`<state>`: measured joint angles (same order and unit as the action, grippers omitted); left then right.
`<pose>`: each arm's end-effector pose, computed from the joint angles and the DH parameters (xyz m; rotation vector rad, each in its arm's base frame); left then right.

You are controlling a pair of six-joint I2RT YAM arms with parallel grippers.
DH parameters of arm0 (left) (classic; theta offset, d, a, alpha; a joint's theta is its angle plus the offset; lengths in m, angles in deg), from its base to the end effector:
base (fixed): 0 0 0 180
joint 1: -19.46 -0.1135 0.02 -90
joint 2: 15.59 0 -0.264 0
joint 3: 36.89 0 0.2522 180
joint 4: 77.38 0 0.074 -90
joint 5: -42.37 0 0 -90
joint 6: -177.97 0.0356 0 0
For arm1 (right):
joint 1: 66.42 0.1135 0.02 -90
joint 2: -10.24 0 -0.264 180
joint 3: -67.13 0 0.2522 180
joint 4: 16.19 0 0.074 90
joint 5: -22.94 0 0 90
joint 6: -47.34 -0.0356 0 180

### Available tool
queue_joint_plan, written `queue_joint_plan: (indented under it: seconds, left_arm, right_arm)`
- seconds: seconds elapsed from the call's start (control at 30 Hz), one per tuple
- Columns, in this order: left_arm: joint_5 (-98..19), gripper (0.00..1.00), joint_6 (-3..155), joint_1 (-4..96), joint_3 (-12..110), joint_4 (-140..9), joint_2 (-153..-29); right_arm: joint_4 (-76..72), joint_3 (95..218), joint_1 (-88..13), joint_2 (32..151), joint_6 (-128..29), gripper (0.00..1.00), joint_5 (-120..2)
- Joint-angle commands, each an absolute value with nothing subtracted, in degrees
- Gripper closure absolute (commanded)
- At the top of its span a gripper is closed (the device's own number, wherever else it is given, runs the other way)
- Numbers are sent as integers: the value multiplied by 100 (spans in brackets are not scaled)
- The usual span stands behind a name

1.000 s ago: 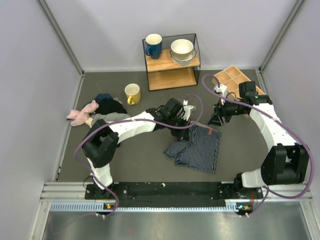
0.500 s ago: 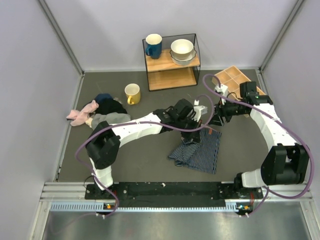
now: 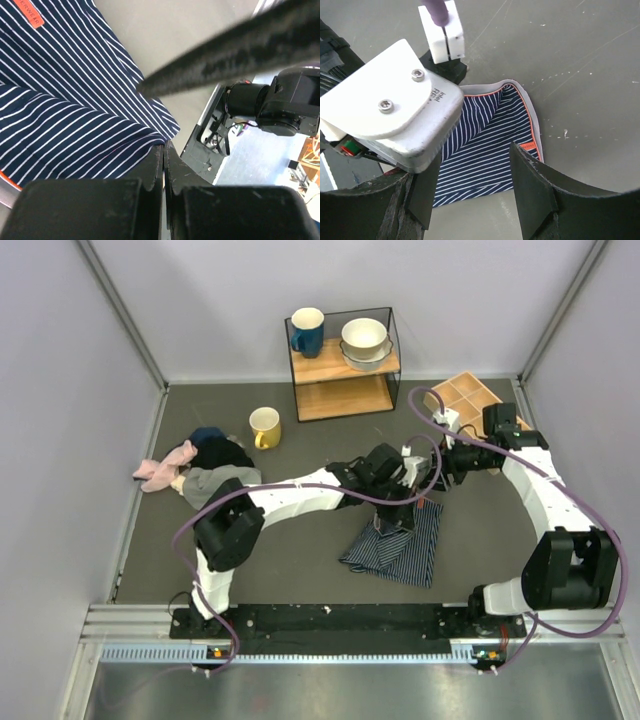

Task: Roll the underwear
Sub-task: Fold the underwear at the center of the board.

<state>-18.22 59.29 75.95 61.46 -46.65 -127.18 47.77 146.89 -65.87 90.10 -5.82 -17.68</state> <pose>0.2274 -0.3750 0.2283 0.9065 2.4550 -1.2502 0.2680 0.0296 0.2855 -0.9791 2.1248 0.8495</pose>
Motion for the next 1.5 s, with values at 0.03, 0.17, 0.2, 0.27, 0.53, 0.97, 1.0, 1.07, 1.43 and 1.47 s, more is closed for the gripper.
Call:
queue_joint_plan:
  seconds: [0.03,0.17,0.2,0.27,0.53,0.97,1.0,1.07,1.43,1.47]
  left_arm:
    - [-1722,99,5757,7712,6528,-5140,-12914]
    - [-1678,98,5669,7720,6686,-5254,-13151]
    - [-1678,99,5660,7720,6704,-5280,-13186]
    - [-1652,99,5581,7720,6696,-5342,-13265]
    - [-1555,97,5326,7764,6555,-5702,-13354]
    - [-1371,75,5273,7835,5993,-5790,-13188]
    - [-1371,74,5282,7835,5931,-5790,-13143]
    - [-1423,72,5308,7835,5747,-5808,-12951]
    - [-2064,51,6116,7791,5036,-5071,-11554]
    - [-2222,51,6265,7765,4939,-4974,-11404]
  right_arm:
    - [4653,14698,-6625,8925,-627,42,-1591]
    - [4662,14698,-6773,8943,-645,42,-1600]
    - [4653,14707,-6783,8943,-653,42,-1600]
    - [4662,14698,-6861,8943,-662,42,-1582]
    - [4662,14690,-6941,8943,-662,42,-1538]
    - [4671,14672,-7011,8969,-671,42,-1530]
    - [4662,14672,-7020,8978,-671,42,-1521]
    - [4662,14663,-7047,8987,-662,42,-1530]
    - [4662,14541,-7108,9066,-583,42,-1389]
    - [4662,14514,-7108,9083,-575,42,-1372]
